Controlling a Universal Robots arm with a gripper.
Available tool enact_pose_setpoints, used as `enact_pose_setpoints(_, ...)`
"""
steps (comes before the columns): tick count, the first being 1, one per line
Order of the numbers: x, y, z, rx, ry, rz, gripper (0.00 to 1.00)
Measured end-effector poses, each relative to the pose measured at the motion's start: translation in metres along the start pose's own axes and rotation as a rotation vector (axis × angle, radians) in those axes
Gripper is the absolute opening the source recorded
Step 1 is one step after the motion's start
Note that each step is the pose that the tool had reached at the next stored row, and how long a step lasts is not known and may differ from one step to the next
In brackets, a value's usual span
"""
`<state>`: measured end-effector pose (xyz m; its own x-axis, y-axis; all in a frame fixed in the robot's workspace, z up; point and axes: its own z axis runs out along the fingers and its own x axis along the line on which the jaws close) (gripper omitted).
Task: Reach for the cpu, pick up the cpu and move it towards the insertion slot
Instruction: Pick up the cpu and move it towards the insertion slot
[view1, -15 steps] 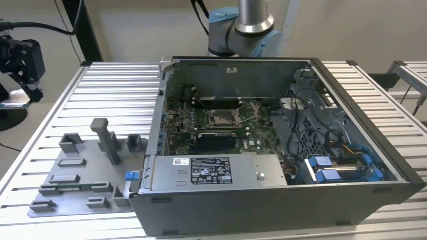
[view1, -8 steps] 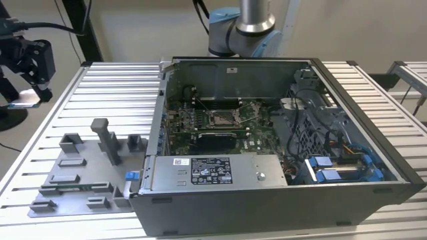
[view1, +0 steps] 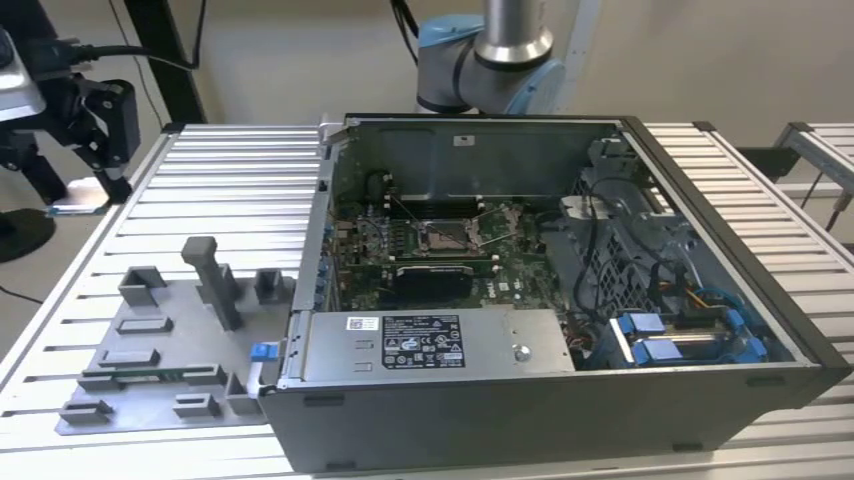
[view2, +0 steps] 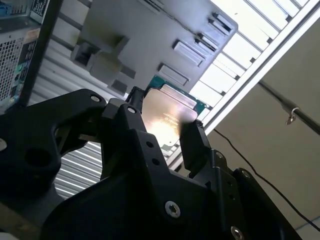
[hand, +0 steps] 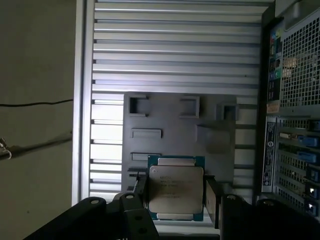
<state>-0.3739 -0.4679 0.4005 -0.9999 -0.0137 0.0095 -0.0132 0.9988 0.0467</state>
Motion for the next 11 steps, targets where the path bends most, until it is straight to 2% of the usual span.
enact_pose_setpoints(11, -0.0307, -0.0004, -0.0004, 0.0, 0.0018, 0.0, 0.0)
